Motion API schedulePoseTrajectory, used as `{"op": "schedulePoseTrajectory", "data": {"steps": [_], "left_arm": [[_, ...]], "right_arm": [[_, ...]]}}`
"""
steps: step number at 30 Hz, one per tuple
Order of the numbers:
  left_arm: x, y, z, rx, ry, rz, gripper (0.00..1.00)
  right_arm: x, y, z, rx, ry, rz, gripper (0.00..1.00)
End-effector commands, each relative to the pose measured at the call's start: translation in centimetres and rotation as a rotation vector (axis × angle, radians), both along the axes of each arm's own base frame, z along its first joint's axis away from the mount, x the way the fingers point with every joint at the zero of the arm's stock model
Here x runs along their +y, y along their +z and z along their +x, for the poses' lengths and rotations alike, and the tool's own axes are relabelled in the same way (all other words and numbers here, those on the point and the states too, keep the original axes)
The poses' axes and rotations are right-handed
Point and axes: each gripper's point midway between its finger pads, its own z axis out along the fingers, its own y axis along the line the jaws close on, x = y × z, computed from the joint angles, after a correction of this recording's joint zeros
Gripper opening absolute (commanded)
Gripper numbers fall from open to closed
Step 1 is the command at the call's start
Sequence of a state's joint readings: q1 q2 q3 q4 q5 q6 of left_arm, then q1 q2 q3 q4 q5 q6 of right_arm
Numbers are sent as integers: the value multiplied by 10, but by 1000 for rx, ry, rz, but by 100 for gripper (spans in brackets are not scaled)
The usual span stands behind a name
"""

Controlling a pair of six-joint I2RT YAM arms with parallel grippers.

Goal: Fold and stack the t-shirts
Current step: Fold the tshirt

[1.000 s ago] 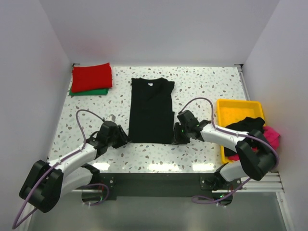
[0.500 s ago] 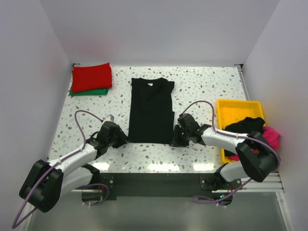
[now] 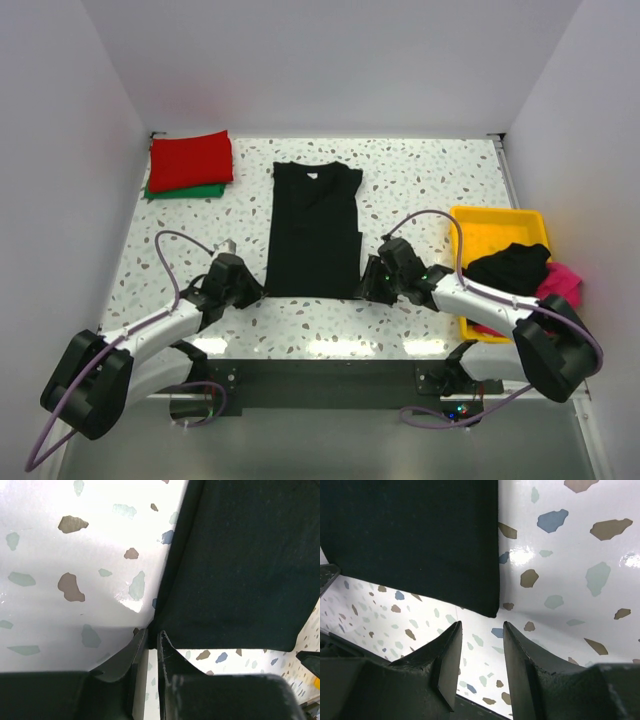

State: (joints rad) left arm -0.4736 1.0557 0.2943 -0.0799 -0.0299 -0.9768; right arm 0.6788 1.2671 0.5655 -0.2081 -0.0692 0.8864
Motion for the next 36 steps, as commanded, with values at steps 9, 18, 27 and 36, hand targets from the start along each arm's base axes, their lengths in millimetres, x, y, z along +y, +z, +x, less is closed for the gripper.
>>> {"op": "schedulePoseTrajectory", "data": {"steps": [9, 18, 27, 36], "left_arm": [[3, -17, -12, 37, -9, 21, 8], [1, -18, -14, 42, -21, 18, 1], [-2, -18, -16, 49, -34, 14, 0], [-3, -15, -21, 46, -50, 16, 0]], "right_arm": [[6, -3, 12, -21, -36, 17, 42], [7, -10, 14, -27, -46, 21, 41], [3, -23, 15, -27, -62, 5, 38], [-3, -20, 12, -38, -64, -12, 8]]}}
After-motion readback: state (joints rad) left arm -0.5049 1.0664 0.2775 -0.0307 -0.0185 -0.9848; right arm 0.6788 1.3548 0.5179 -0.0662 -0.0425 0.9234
